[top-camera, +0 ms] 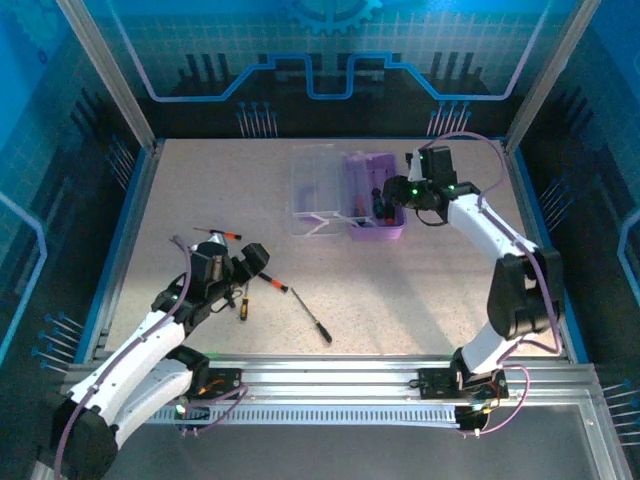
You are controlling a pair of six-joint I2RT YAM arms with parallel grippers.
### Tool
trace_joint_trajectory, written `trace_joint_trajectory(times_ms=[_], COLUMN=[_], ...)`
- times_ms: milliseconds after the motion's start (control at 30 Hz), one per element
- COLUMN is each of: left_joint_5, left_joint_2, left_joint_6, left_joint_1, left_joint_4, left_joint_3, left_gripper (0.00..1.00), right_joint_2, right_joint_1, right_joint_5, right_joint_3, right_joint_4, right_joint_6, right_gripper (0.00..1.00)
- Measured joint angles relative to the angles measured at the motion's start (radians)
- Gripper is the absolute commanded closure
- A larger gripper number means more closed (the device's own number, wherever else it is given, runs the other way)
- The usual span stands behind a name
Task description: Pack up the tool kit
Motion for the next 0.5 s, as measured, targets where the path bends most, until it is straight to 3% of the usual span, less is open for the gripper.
trace_joint_trajectory(times_ms=[233, 500], left_joint_5=[-0.081, -0.129], left_joint_2=[0.06, 0.124], left_joint_6=[0.029, 0.073], left_joint_1=[0.001, 0.003], left_joint_4=[-0.132, -0.29], left_joint_3=[0.074, 0.132], left_gripper=[0.17, 0.45], right_joint_2=[-0.172, -0.242], right_joint_1=[0.113, 0.242], right_joint_5=[0.056, 0.15], right_joint_3=[-0.227, -0.402], right_joint_4=[0.109, 0.212], right_joint_6=[0.042, 0.041], right_gripper=[0.63, 0.63])
